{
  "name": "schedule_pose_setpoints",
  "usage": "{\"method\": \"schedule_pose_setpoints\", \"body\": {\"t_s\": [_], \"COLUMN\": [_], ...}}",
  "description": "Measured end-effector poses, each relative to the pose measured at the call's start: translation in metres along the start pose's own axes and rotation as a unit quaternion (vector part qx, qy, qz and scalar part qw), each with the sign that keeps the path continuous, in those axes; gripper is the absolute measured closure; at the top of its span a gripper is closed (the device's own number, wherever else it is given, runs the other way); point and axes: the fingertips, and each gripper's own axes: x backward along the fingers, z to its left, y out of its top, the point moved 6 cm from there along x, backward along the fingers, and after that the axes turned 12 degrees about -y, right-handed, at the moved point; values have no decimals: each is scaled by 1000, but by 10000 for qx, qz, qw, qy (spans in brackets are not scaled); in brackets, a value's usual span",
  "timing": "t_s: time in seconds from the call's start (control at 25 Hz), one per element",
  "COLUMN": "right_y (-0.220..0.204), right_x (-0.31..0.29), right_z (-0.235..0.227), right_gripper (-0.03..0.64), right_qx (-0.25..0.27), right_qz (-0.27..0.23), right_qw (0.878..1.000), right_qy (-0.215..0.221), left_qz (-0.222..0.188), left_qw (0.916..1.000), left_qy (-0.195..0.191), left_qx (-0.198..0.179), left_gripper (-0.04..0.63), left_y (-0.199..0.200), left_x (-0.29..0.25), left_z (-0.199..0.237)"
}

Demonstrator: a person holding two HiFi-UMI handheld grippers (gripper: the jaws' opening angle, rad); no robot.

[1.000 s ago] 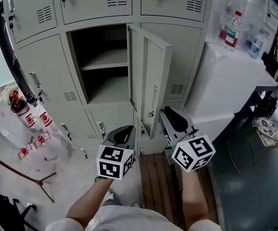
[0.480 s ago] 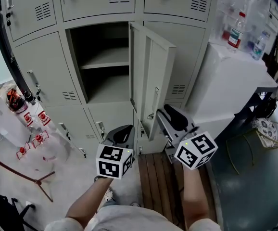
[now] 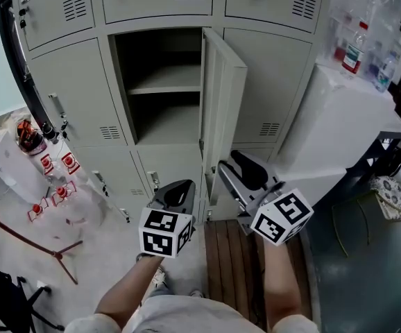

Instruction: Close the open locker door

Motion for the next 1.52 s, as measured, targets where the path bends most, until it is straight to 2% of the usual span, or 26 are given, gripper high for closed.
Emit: {"method": "schedule_pose_setpoints", "body": {"t_s": [0.24,1.04,1.52], "right_y": [-3,-15,-26], "right_x": [-20,-91,-142], "right_z": [24,79,106], "right_gripper": [465,480,485], "right_qx": [209,193,280], "right_qz": [1,71,81], "right_qw": [9993,9955,9952], "right_qy": [300,922,939], "left_qz": [-30,-83,-169], "left_qw": [9997,9966,9959], "left_qy": [241,767,825], "left_qx": [66,275,343], "left_gripper": [589,589,589], "left_y": [-4,-9,-2], "left_x": [17,57,58], "left_z": [17,83,138]}}
